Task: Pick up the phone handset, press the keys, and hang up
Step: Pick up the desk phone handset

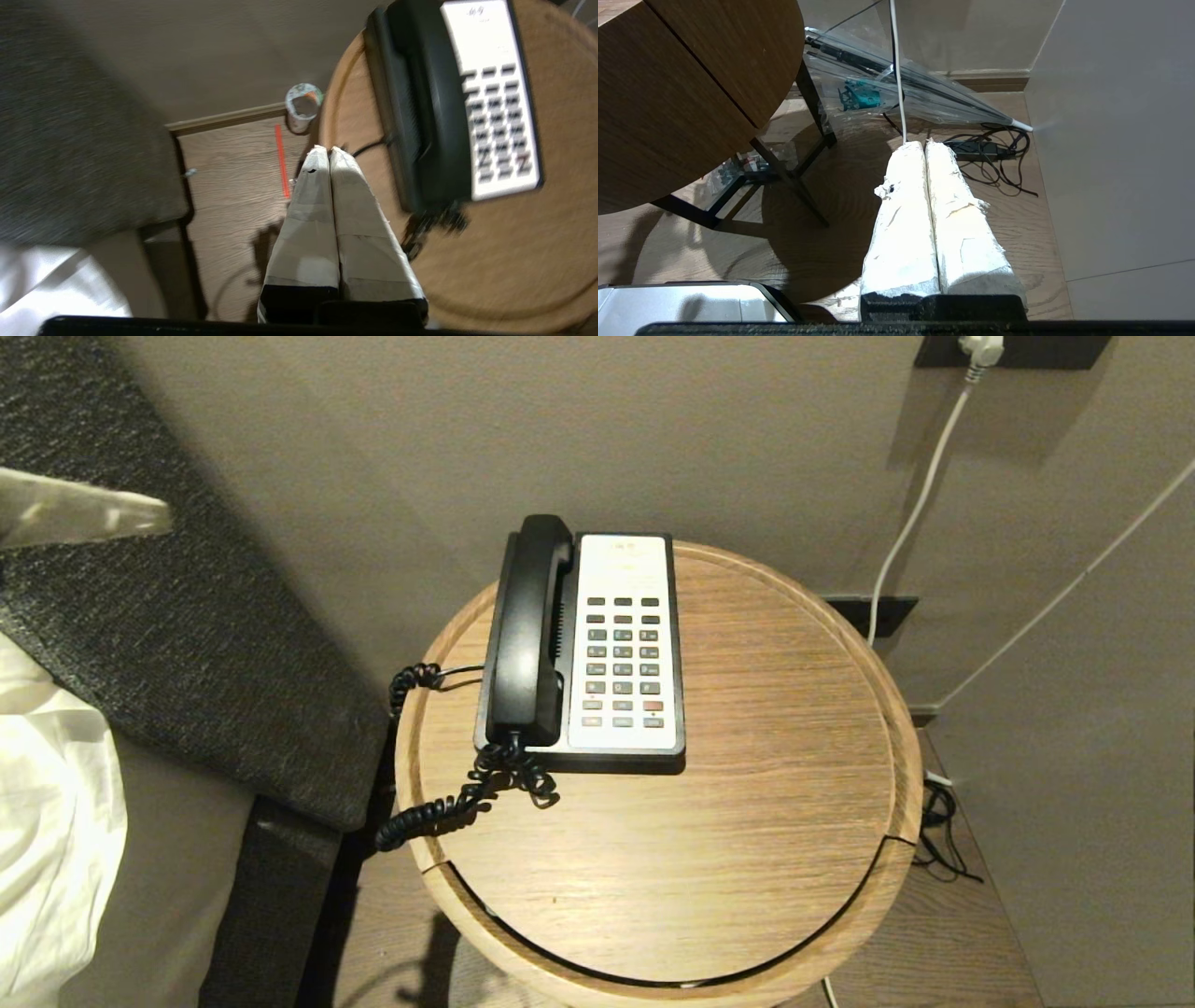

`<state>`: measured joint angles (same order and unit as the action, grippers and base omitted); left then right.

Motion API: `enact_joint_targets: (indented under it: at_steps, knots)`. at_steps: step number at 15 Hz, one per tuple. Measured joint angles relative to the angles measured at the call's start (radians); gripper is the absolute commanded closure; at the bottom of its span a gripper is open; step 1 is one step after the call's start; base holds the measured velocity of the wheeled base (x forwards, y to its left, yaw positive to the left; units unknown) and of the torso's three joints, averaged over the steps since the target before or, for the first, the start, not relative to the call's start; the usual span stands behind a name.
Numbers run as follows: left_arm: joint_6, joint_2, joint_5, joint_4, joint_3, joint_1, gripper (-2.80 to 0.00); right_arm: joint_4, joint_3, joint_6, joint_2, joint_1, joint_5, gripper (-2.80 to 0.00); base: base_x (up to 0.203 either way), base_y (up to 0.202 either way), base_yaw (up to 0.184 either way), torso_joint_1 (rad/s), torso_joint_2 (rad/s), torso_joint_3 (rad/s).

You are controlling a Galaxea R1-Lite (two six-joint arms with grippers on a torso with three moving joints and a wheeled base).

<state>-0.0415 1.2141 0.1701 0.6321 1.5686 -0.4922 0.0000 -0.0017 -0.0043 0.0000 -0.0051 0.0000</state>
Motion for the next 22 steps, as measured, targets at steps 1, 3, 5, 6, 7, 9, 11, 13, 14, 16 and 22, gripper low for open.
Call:
enact_joint_targets:
  at_steps: [1, 3, 5, 6, 7, 9, 11, 13, 14, 16, 22]
  knots:
    - [-0.034, 0.058, 0.080, 0.000, 0.044, -0.083, 0.00, 0.000, 0.000, 0.000, 0.000, 0.000, 0.000, 0.00, 0.000, 0.000, 0.000, 0.000, 0.00, 0.000]
    - [-0.063, 0.172, 0.255, 0.004, 0.103, -0.221, 0.00, 0.000, 0.000, 0.000, 0.000, 0.000, 0.000, 0.00, 0.000, 0.000, 0.000, 0.000, 0.00, 0.000]
    - [-0.074, 0.265, 0.404, -0.014, 0.134, -0.302, 0.00, 0.000, 0.000, 0.000, 0.000, 0.000, 0.000, 0.00, 0.000, 0.000, 0.000, 0.000, 0.00, 0.000]
    - [-0.076, 0.299, 0.456, -0.030, 0.143, -0.328, 0.00, 0.000, 0.000, 0.000, 0.000, 0.000, 0.000, 0.00, 0.000, 0.000, 0.000, 0.000, 0.00, 0.000]
    - [-0.075, 0.324, 0.502, -0.038, 0.145, -0.345, 0.00, 0.000, 0.000, 0.000, 0.000, 0.000, 0.000, 0.00, 0.000, 0.000, 0.000, 0.000, 0.00, 0.000]
    - [-0.090, 0.357, 0.528, -0.043, 0.135, -0.379, 0.00, 0.000, 0.000, 0.000, 0.000, 0.000, 0.000, 0.00, 0.000, 0.000, 0.000, 0.000, 0.00, 0.000]
    - [-0.153, 0.375, 0.522, -0.031, 0.134, -0.398, 0.00, 0.000, 0.000, 0.000, 0.000, 0.000, 0.000, 0.00, 0.000, 0.000, 0.000, 0.000, 0.00, 0.000]
    - [-0.230, 0.392, 0.489, -0.023, 0.138, -0.432, 0.00, 0.000, 0.000, 0.000, 0.000, 0.000, 0.000, 0.00, 0.000, 0.000, 0.000, 0.000, 0.00, 0.000]
    - [-0.274, 0.403, 0.470, -0.014, 0.147, -0.448, 0.00, 0.000, 0.000, 0.000, 0.000, 0.000, 0.000, 0.00, 0.000, 0.000, 0.000, 0.000, 0.00, 0.000]
    - [-0.341, 0.422, 0.463, 0.063, 0.169, -0.462, 0.00, 0.000, 0.000, 0.000, 0.000, 0.000, 0.000, 0.00, 0.000, 0.000, 0.000, 0.000, 0.00, 0.000]
    - [-0.411, 0.441, 0.463, 0.157, 0.193, -0.516, 0.00, 0.000, 0.000, 0.000, 0.000, 0.000, 0.000, 0.00, 0.000, 0.000, 0.000, 0.000, 0.00, 0.000]
